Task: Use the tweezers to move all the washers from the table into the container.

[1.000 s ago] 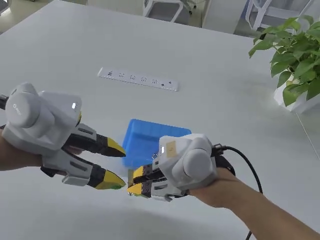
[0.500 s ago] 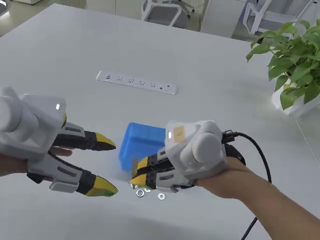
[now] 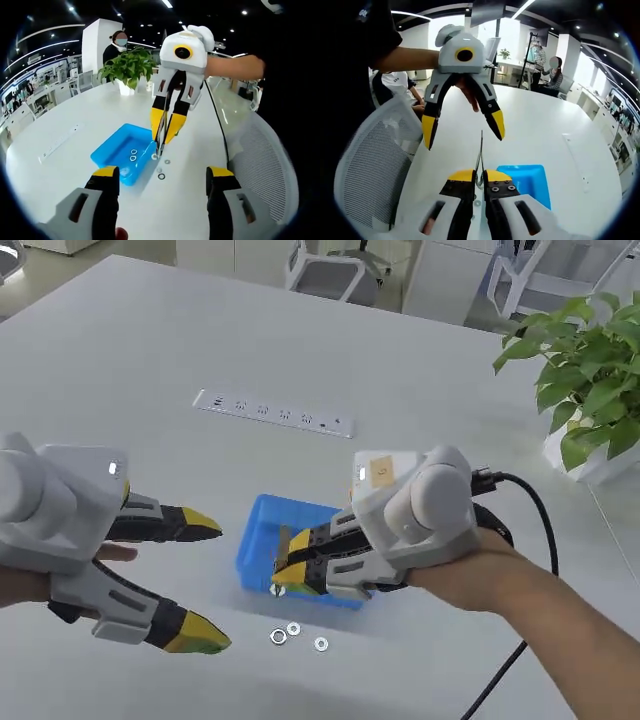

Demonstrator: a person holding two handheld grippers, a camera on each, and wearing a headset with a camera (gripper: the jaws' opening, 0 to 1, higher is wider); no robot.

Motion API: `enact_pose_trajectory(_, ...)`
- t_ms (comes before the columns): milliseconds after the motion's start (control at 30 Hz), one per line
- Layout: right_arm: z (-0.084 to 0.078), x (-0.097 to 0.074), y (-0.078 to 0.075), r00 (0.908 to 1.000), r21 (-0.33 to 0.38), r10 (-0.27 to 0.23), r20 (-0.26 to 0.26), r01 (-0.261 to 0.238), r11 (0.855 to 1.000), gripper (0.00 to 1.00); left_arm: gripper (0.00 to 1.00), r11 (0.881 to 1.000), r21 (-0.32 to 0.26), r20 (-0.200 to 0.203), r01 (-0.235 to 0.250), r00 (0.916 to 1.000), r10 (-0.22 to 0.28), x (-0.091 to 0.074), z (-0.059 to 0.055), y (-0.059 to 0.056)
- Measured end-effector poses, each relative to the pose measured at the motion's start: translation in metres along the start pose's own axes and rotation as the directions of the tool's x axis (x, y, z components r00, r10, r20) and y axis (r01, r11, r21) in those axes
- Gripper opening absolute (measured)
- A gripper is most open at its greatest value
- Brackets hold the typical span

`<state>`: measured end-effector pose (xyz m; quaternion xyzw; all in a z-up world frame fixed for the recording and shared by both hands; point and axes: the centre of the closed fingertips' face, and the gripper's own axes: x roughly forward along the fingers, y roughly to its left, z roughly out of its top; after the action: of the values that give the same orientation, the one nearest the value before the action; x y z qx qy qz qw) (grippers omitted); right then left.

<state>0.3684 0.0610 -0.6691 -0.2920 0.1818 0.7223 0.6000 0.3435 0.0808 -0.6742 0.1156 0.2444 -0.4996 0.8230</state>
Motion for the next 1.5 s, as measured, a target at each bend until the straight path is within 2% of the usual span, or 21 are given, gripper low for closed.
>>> enact_pose_trajectory(233,0.001,-0.007,-0.021,0.999,-0.009,-0.043,0.01,0.043,0.999,0.07,0.85,1.0,-0.012,0.017,-0.019,0.9997,0.019,-0.001,0.002,0.003)
enact_pose_trajectory(467,-0.003,-0.009,-0.046,0.9967,-0.008,-0.079,0.018,0.079,0.997,0.07,0.89,0.999,-0.016,0.022,-0.029,0.9993,0.029,-0.003,0.003,0.006)
enact_pose_trajectory(700,-0.012,-0.005,-0.066,0.9946,-0.018,-0.104,0.009,0.104,0.994,0.07,0.96,0.999,-0.023,0.033,-0.046,0.9983,0.047,-0.004,0.004,0.012)
enact_pose_trajectory(900,-0.019,0.0,-0.079,0.9931,-0.022,-0.117,0.013,0.117,0.993,0.07,0.98,0.998,-0.026,0.042,-0.051,0.9978,0.052,-0.003,0.007,0.016)
enact_pose_trajectory(1033,-0.025,0.005,-0.085,0.9928,-0.023,-0.119,0.013,0.12,0.993,0.07,0.99,0.998,-0.031,0.045,-0.053,0.9975,0.054,-0.002,0.008,0.018)
enact_pose_trajectory(1300,-0.05,0.025,-0.091,0.9963,-0.013,-0.085,-0.007,0.085,0.996,0.07,0.99,0.998,-0.038,0.041,-0.054,0.9976,0.055,-0.001,0.006,0.023)
enact_pose_trajectory(1500,-0.061,0.037,-0.092,0.9973,0.001,-0.073,0.01,0.073,0.997,0.07,0.98,0.998,-0.041,0.036,-0.054,0.9978,0.056,0.002,0.006,0.027)
